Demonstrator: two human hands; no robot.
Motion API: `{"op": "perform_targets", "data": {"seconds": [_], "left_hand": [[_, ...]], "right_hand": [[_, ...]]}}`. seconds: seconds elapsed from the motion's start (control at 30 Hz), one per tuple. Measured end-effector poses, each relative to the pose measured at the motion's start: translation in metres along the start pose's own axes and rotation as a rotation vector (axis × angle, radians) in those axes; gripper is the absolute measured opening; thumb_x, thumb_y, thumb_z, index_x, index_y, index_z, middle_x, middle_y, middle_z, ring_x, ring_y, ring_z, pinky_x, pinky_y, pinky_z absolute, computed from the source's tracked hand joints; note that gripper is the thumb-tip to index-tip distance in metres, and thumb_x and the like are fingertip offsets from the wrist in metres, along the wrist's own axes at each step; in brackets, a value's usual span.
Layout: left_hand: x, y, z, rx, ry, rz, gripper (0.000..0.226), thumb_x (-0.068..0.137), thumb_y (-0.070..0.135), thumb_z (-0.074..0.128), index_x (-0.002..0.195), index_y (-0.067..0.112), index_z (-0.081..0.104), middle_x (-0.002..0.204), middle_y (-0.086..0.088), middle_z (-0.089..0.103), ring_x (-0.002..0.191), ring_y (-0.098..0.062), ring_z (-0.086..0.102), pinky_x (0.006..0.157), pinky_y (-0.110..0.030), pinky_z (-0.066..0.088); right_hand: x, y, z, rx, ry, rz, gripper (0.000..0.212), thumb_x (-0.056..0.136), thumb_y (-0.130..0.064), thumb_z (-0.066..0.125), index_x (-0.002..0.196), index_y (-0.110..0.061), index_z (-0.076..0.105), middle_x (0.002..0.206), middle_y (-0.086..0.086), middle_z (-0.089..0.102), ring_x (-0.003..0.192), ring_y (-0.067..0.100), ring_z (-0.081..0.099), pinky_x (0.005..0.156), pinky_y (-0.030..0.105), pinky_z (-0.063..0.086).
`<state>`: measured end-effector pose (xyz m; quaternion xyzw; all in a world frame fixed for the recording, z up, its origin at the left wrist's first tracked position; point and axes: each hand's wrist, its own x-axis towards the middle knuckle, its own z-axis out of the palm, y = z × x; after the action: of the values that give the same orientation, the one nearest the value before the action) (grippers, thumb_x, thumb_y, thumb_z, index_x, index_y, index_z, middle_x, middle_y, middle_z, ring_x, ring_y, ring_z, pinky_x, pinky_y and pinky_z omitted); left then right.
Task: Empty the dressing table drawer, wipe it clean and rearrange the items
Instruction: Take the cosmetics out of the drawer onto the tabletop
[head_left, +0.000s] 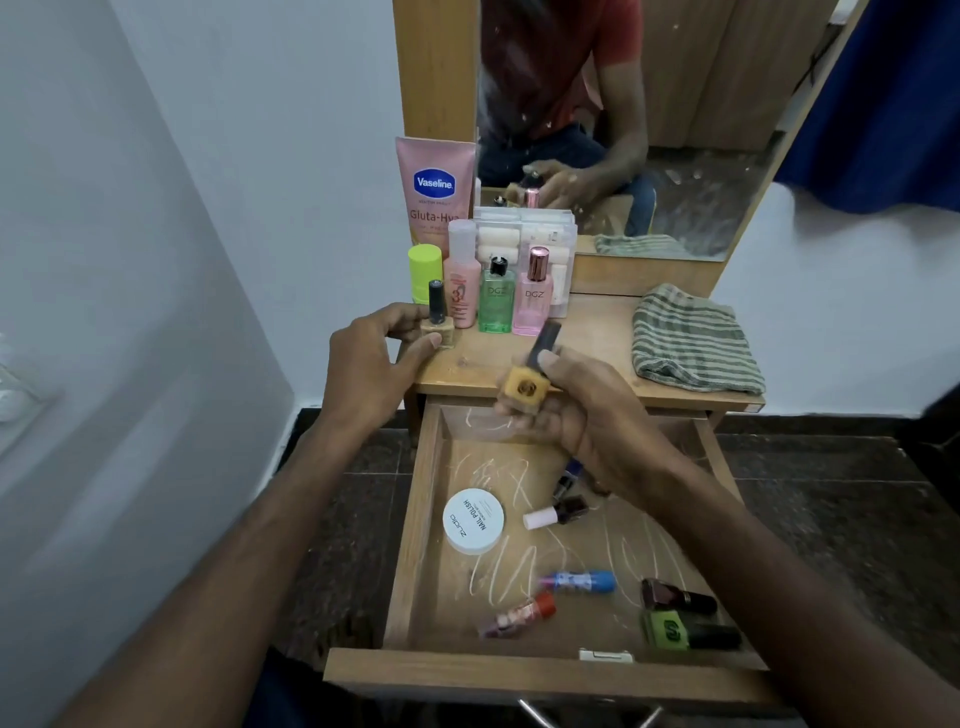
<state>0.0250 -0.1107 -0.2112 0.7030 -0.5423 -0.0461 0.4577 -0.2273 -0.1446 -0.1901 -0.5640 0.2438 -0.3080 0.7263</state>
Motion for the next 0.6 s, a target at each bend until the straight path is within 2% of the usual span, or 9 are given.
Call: {"op": "perform_targets", "data": {"seconds": [0.07,0.17,0.27,0.33,0.4,0.5,0.6], "left_hand": [[-0.001,-0.001,0.001,-0.013,0.005,-0.010,0.037,0.093,0.037,0.079,0.127,0.022,0.074,0.097,0.019,0.070,0.090,0.008,0.064,0.070,0.000,0.040],[-0.001,-0.004,0.003,-0.035,0.056,-0.045,0.041,0.086,0.045,0.084,0.118,0.022,0.071,0.096,0.020,0.068,0.089,0.004,0.065,0.069,0.000,0.042],[-0.002,-0.003,0.004,-0.014,0.056,-0.042,0.054,0.081,0.059,0.082,0.122,0.028,0.064,0.112,0.016,0.067,0.092,-0.004,0.064,0.074,-0.014,0.050],[-0.004,-0.003,0.001,-0.012,0.053,-0.006,0.052,0.085,0.060,0.071,0.128,0.032,0.064,0.119,0.020,0.067,0.093,-0.007,0.063,0.077,-0.025,0.054],[-0.005,-0.004,-0.001,-0.006,0.041,0.034,0.044,0.093,0.048,0.066,0.134,0.033,0.064,0.123,0.021,0.068,0.095,-0.009,0.062,0.077,-0.027,0.052],[-0.003,-0.007,-0.001,0.006,-0.024,0.071,0.045,0.099,0.026,0.069,0.143,0.029,0.062,0.131,0.013,0.067,0.098,-0.009,0.059,0.073,-0.017,0.043],[-0.003,-0.008,-0.001,-0.020,-0.099,0.099,0.043,0.099,0.021,0.069,0.141,0.024,0.063,0.133,0.008,0.064,0.095,-0.006,0.057,0.074,-0.010,0.039]], "right_hand": [[0.014,-0.004,0.008,-0.092,0.038,-0.041,0.033,0.103,-0.016,0.063,0.134,-0.006,0.058,0.123,0.011,0.074,0.110,0.029,0.074,0.090,0.035,0.063],[0.030,-0.002,0.017,-0.463,0.210,-0.125,0.037,0.097,-0.019,0.074,0.133,-0.022,0.064,0.125,-0.005,0.074,0.109,0.014,0.075,0.095,0.040,0.062],[0.039,0.005,0.024,-0.583,0.349,-0.170,0.039,0.094,-0.023,0.079,0.130,-0.022,0.067,0.115,-0.011,0.074,0.098,0.007,0.075,0.088,0.034,0.065],[0.043,0.007,0.024,-0.618,0.393,-0.204,0.043,0.091,-0.022,0.082,0.131,-0.018,0.067,0.111,-0.010,0.075,0.095,0.005,0.074,0.084,0.024,0.063],[0.046,0.007,0.023,-0.689,0.428,-0.254,0.044,0.090,-0.022,0.083,0.130,-0.017,0.067,0.107,-0.010,0.074,0.093,0.005,0.071,0.080,0.016,0.059],[0.051,0.007,0.025,-0.763,0.452,-0.272,0.039,0.089,-0.021,0.083,0.126,-0.016,0.069,0.097,-0.013,0.070,0.083,-0.002,0.065,0.073,0.010,0.054],[0.053,0.011,0.025,-0.817,0.443,-0.281,0.032,0.091,-0.018,0.081,0.121,-0.016,0.071,0.091,-0.018,0.066,0.078,-0.014,0.062,0.071,0.005,0.050]]}}
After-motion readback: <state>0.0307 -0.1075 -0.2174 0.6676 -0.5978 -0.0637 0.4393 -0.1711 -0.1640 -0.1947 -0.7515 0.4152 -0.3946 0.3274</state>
